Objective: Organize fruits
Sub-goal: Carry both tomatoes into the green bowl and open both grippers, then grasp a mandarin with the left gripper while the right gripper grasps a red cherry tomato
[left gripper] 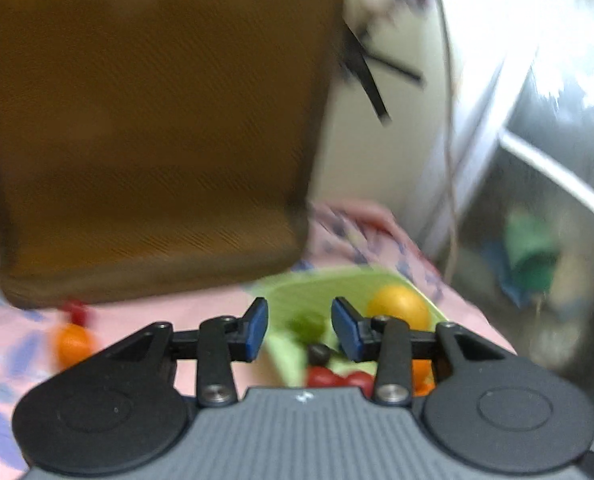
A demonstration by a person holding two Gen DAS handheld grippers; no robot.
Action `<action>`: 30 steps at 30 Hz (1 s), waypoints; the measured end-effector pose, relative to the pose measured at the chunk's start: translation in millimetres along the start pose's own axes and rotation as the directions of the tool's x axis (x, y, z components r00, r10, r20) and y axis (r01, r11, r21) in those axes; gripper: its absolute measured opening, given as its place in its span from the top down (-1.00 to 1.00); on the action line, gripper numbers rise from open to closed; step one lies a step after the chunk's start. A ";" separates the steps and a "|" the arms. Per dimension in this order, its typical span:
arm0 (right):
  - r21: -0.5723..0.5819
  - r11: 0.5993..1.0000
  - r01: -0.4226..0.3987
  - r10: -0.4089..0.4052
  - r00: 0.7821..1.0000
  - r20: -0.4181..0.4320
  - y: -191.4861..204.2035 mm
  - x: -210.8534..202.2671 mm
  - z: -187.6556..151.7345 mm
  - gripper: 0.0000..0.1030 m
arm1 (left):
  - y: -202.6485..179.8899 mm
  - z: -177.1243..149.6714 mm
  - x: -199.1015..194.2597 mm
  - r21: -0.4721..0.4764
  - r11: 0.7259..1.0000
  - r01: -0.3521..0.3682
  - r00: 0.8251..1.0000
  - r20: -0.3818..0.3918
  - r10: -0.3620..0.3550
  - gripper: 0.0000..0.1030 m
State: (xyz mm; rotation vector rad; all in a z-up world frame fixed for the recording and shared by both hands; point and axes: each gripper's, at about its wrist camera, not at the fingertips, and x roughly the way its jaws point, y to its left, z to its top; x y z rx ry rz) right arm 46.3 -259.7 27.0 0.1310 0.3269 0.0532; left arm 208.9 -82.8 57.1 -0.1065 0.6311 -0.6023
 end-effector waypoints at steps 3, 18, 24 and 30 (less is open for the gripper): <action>-0.007 0.999 -0.048 0.048 0.999 0.007 11.9 -4.9 5.1 0.14 | 45.2 4.0 -37.7 -0.052 0.993 -0.109 0.992 0.056 0.111 0.29; -0.175 0.958 -0.228 0.189 0.958 -0.214 110.1 30.3 -18.4 0.14 | 108.6 -31.1 -5.6 -0.077 0.953 -0.293 0.956 -0.055 0.289 -0.03; -0.099 0.964 -0.248 0.220 0.949 -0.227 117.4 61.5 16.3 0.14 | 107.3 -38.8 13.9 -0.079 0.953 -0.292 0.956 -0.068 0.287 0.22; 0.032 0.970 -0.243 0.240 0.917 -0.318 136.7 149.0 44.3 0.14 | 116.9 -46.8 -48.8 -0.200 0.905 -0.376 0.925 -0.020 0.380 0.22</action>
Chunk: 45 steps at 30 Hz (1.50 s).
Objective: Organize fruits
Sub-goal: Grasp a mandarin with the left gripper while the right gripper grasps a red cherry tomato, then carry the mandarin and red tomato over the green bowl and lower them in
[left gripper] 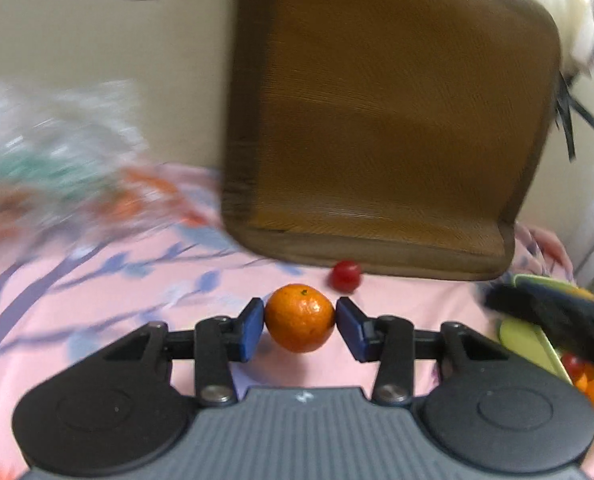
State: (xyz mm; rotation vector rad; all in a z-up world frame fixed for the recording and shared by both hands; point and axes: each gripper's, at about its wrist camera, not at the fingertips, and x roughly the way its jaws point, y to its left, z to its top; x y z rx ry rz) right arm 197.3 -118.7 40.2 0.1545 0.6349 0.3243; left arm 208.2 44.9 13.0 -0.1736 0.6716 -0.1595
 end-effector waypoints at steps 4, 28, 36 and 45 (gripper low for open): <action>-0.023 0.997 0.071 -0.072 0.995 -0.067 11.4 56.1 -1.1 0.14 | 11.5 -20.7 -7.6 -0.042 0.999 -0.023 1.000 0.004 0.024 0.21; -0.056 0.991 0.123 -0.121 0.992 0.036 2.1 -101.8 -95.3 0.48 | -41.7 -62.3 -45.5 0.111 0.982 0.150 0.989 -0.030 -0.148 0.24; -0.010 0.975 0.221 -0.220 0.974 0.059 -19.8 -161.0 -146.7 0.48 | -84.8 -96.0 -98.9 0.190 0.964 0.187 0.982 -0.003 -0.189 0.30; -0.075 0.969 0.235 -0.231 0.971 0.054 -20.1 -161.4 -164.3 0.43 | -91.6 -96.4 -95.6 0.206 0.974 0.092 0.995 0.021 -0.098 0.24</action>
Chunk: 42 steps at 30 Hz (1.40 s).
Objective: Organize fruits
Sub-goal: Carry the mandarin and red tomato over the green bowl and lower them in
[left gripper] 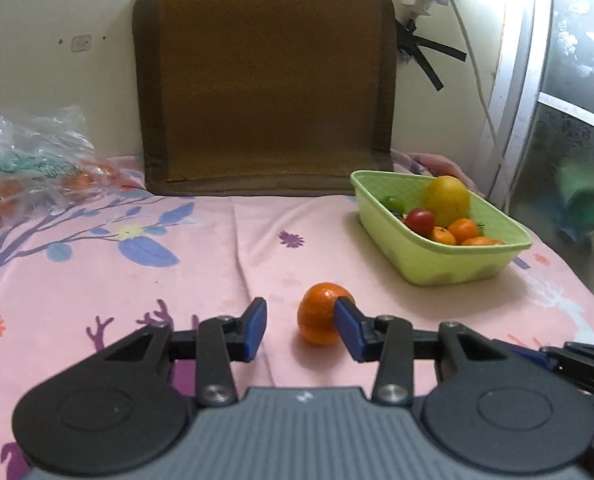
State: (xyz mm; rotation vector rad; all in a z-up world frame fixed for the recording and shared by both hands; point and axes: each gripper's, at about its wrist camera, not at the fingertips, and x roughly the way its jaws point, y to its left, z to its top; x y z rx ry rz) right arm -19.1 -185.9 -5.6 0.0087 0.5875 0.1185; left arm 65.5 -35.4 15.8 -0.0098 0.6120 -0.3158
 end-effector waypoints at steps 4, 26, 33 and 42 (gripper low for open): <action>-0.014 1.000 -0.016 0.016 1.000 -0.008 0.1 -0.7 -2.3 0.43 | 2.3 1.9 1.2 -0.007 1.000 0.016 1.000 -0.013 -0.016 0.22; 0.002 1.000 -0.027 0.027 1.000 -0.003 -5.2 -8.2 -6.6 0.41 | -43.7 2.2 32.1 0.166 0.983 0.083 0.996 -0.050 -0.076 0.25; 0.047 0.998 -0.038 0.036 0.998 0.056 -13.3 -16.8 -5.3 0.50 | -42.4 9.1 23.6 0.150 0.977 0.154 0.988 -0.040 -0.149 0.26; 0.128 0.991 0.030 -0.054 0.980 0.191 -57.3 -12.9 38.7 0.50 | -69.7 64.2 21.8 0.204 0.954 0.221 0.971 0.042 -0.234 0.26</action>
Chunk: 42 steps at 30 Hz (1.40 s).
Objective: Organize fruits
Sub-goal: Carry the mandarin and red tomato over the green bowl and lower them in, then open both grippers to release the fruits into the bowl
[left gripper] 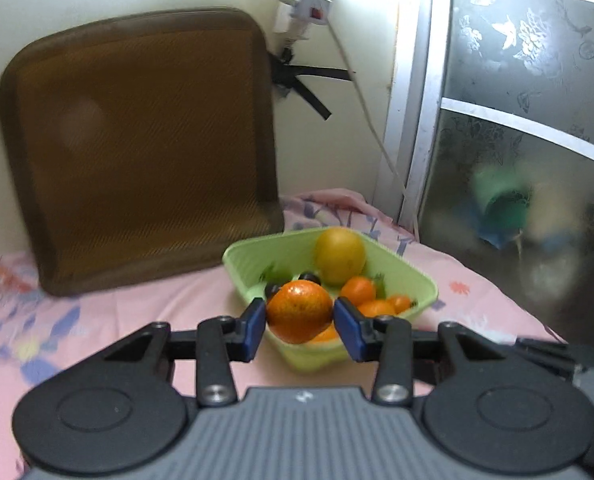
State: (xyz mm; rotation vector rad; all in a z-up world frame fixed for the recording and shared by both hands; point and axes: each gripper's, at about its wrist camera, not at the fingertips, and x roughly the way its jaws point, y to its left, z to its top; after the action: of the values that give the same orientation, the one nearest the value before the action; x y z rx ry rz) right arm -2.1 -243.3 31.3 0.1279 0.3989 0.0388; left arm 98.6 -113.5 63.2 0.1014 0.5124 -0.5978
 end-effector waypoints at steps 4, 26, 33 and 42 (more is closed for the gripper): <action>0.042 0.999 0.018 -0.016 0.999 -0.037 -23.1 40.8 18.8 0.50 | -5.4 19.3 38.2 0.029 1.000 -0.011 1.000 -0.025 0.012 0.26; 0.105 0.994 0.012 -0.009 1.000 -0.027 -32.5 50.4 23.5 0.11 | -6.7 18.6 60.4 -0.003 0.991 -0.133 0.986 -0.097 0.132 -0.02; 0.141 0.990 0.025 -0.029 0.999 0.025 -7.4 -7.9 -5.0 -0.07 | -11.2 -25.5 -1.8 0.011 0.977 -0.213 0.969 -0.122 0.213 -0.13; 0.239 0.968 -0.081 0.110 0.988 -0.108 16.8 -19.5 -31.1 -0.29 | 3.1 -68.7 -49.8 -0.050 0.929 -0.366 0.920 -0.170 0.353 -0.85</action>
State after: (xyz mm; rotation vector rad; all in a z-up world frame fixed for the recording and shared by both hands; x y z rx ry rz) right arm -32.4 -224.2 12.7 0.3796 0.5177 0.0951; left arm 35.5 -69.2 27.6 0.1629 0.6531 -0.2075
